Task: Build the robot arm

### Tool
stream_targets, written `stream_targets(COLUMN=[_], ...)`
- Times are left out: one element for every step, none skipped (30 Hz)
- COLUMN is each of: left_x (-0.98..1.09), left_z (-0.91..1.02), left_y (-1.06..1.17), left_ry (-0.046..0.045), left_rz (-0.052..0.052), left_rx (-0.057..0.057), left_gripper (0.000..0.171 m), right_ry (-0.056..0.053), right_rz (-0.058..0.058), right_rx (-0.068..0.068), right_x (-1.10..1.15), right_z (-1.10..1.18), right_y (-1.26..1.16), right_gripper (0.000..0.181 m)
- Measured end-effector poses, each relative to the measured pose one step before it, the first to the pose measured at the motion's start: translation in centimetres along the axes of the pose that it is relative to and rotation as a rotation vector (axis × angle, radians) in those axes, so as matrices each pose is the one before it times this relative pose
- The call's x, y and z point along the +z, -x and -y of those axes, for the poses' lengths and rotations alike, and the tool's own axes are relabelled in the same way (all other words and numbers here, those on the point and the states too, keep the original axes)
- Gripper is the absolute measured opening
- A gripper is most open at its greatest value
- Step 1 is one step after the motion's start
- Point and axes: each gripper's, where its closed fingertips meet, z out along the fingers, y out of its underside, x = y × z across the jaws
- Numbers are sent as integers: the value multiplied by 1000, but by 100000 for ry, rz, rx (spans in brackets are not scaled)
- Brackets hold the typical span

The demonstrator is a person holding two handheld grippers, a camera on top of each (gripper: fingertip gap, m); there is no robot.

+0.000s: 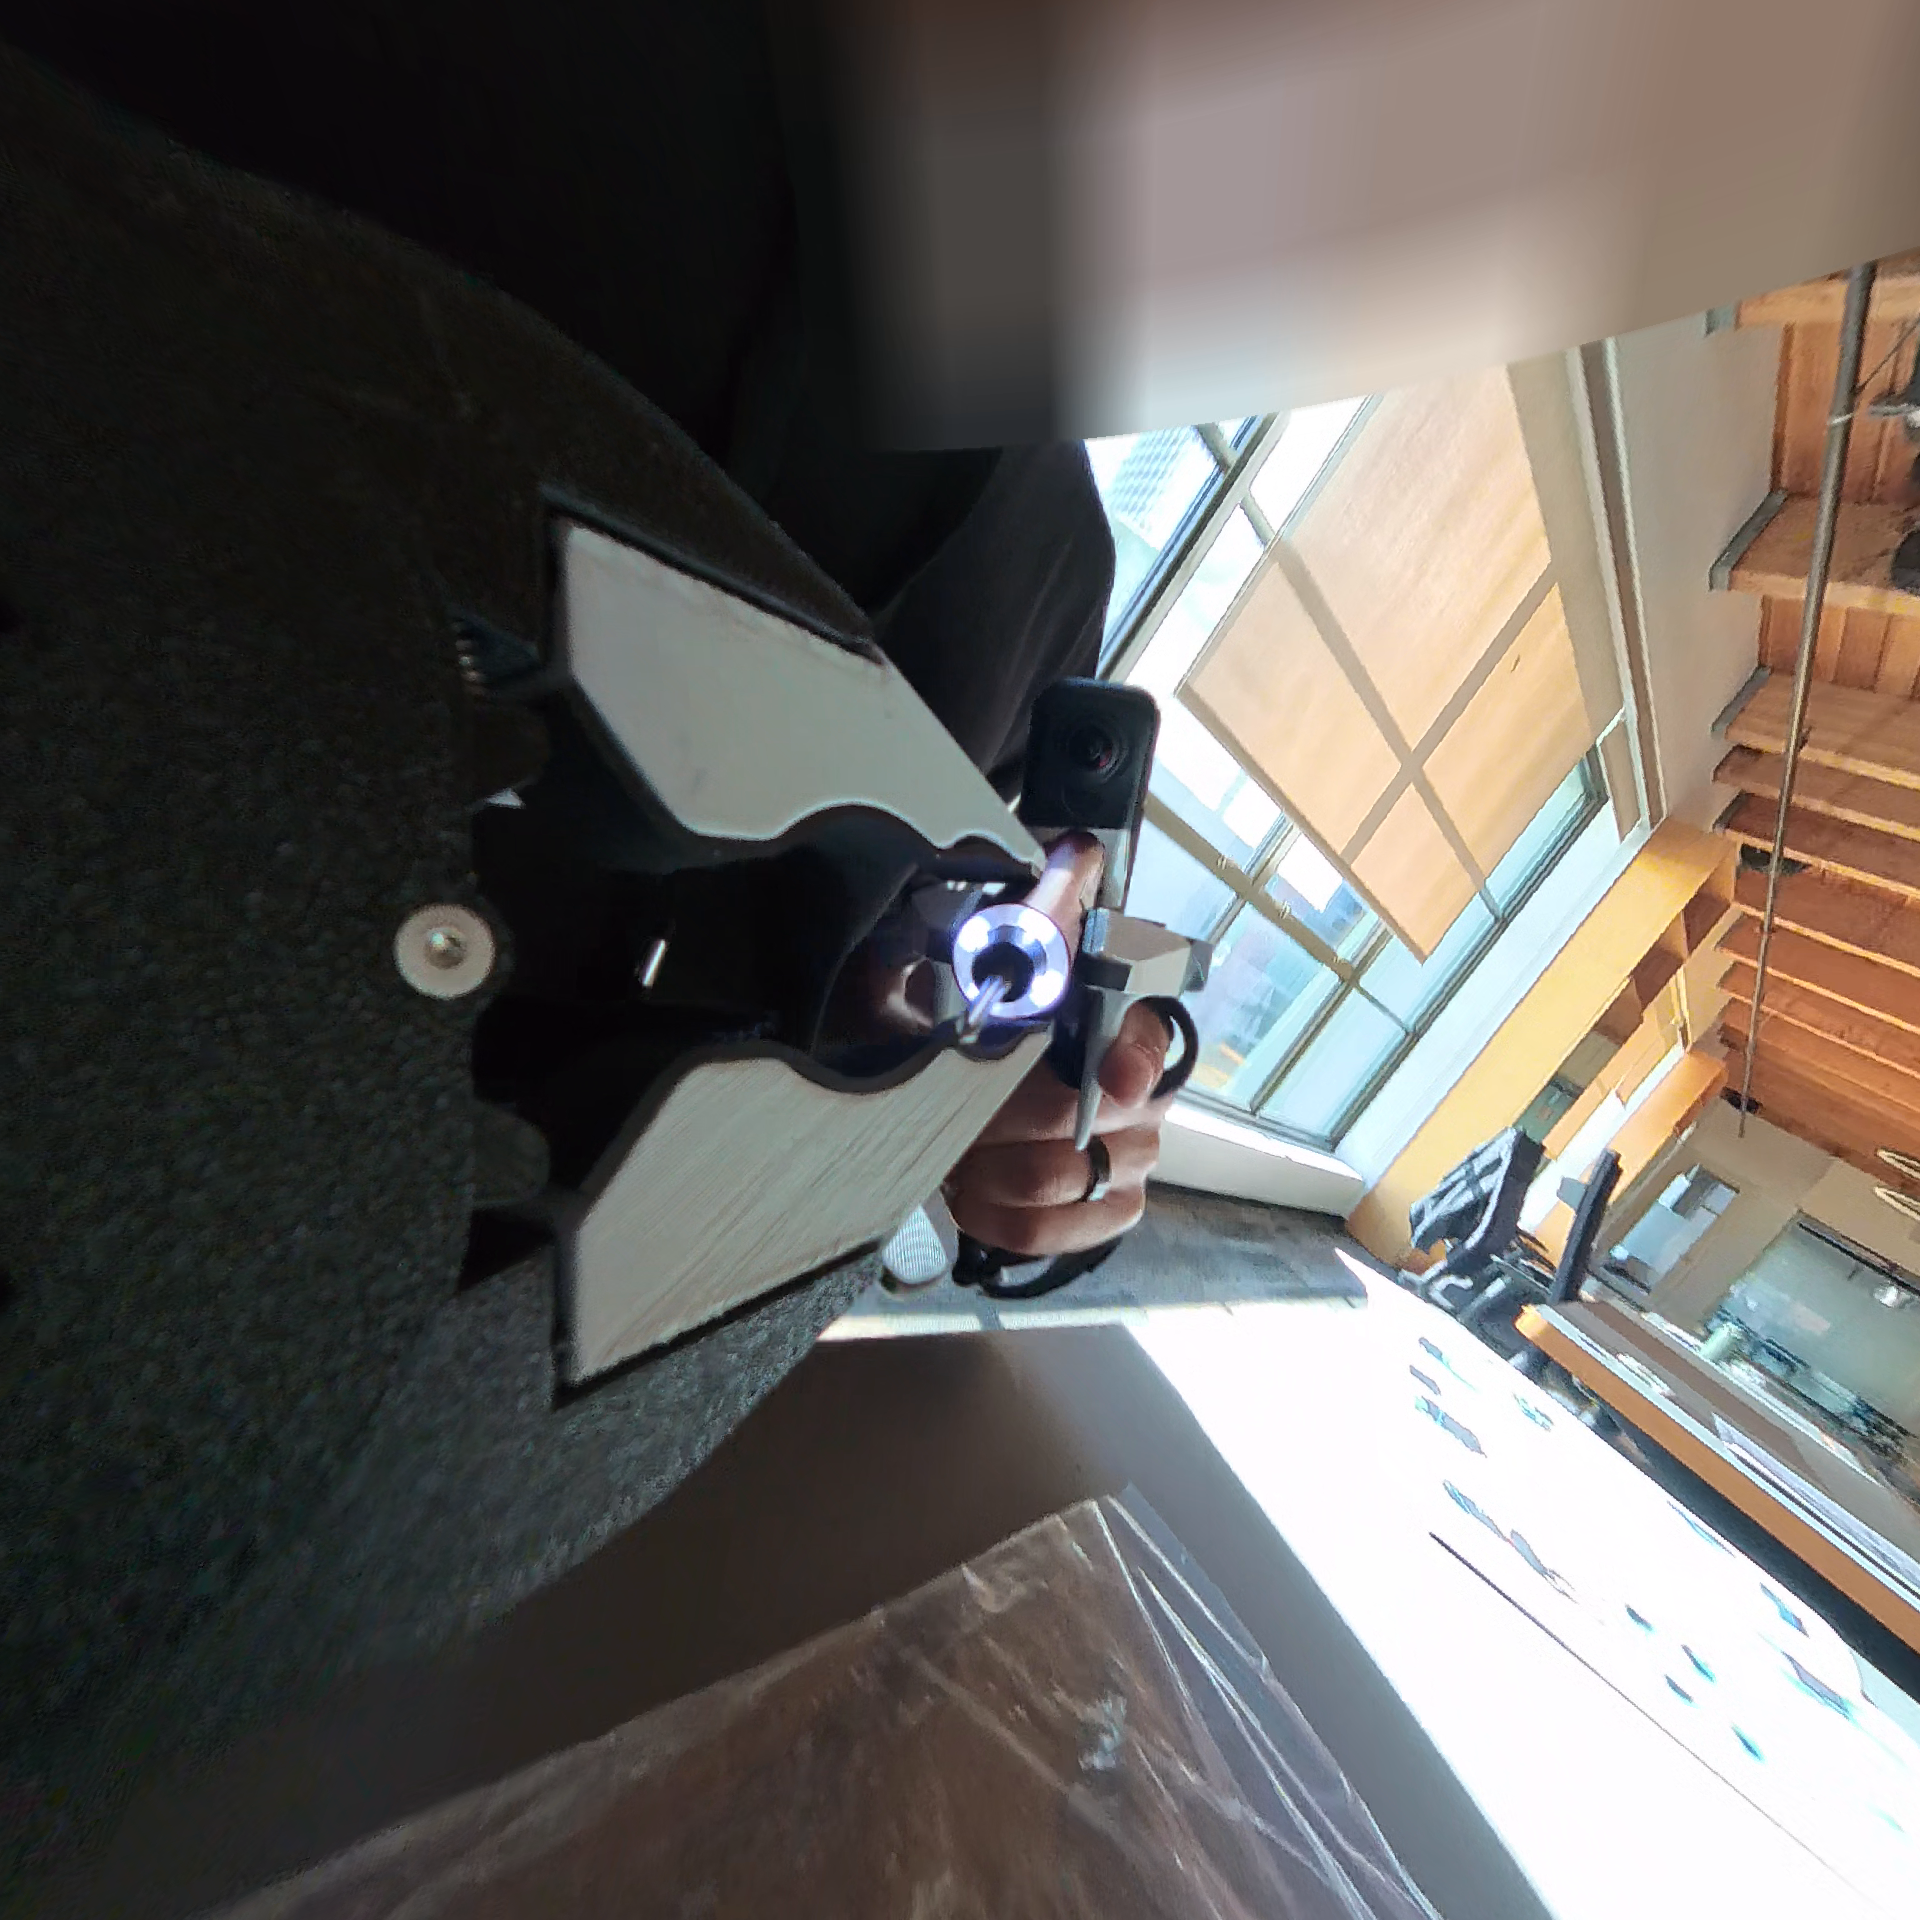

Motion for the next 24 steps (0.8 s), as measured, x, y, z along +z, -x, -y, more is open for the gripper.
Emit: stream_targets(left_x=[-103,-37,4,-16,-14,-20,-12,-12,2,26,16,19,-10,-37,-43,-48,-45,13,50,63,75,118,110,-2], left_z=[-4,-98,-149,-164,-149,-117,-97,-66,-54,-14,84,96,142,188,126,42,-51,-107,-34,49,1,-140,-47,102], left_y=[-69,-31,-24,-32,-29,-20,-23,-21,105,235,229,68,-19,-33,-52,-100,-146,-130,-114,-114,-122,-153,-155,32], left_ry=[-142,333,415,398,391,503,552,282,111,-216,-882,-887,-1092,-1176,-654,-151,345,633,164,-114,288,867,148,-484], left_rz=[-201,-153,-255,-39,331,453,121,-238,250,1131,1151,66,-443,-77,-120,-911,-1589,-998,109,357,-130,-684,-375,891], left_rx=[1809,-732,-1901,-314,1530,2095,2102,1315,-647,-2277,-2909,-3052,-1960,-287,403,141,-271,49,640,508,221,562,1249,1458], left_gripper=[21,21,21,21,21,21,21,21,21,21,21,21,21,21,21,22,22,21,21,21,21,21,20,20], right_ry=[461,441,379,733,847,434,225,26,-35,-1472,-2738,-3142,-2525,-758,-844,-653,661,987,635,441,482,619,1088,800], right_rz=[1020,-70,-682,-669,68,-2,-58,267,358,-553,-348,-152,634,1818,2040,873,377,-1012,-1219,-95,168,-421,-123,277], right_rx=[688,1102,1708,2287,1869,1797,3144,2800,673,-2140,-4698,-3410,-873,767,717,341,1425,549,693,650,338,450,925,527], right_x=[55,29,-5,-34,-5,11,27,31,38,41,88,95,67,57,45,32,2,-70,-91,-65,-59,29,242,325], right_z=[-153,-117,-57,-81,-109,-50,-52,-2,8,228,345,341,237,-10,22,-65,-194,-202,-132,-82,-93,-141,-273,-219], right_y=[111,-41,-168,-231,-163,-174,-192,-119,-9,-25,71,63,104,163,205,83,43,-80,-64,74,89,6,3,11], right_gripper=[25,26,25,26,26,26,27,26,26,28,25,26,27,25,23,23,23,24,24,22,24,24,25,25])
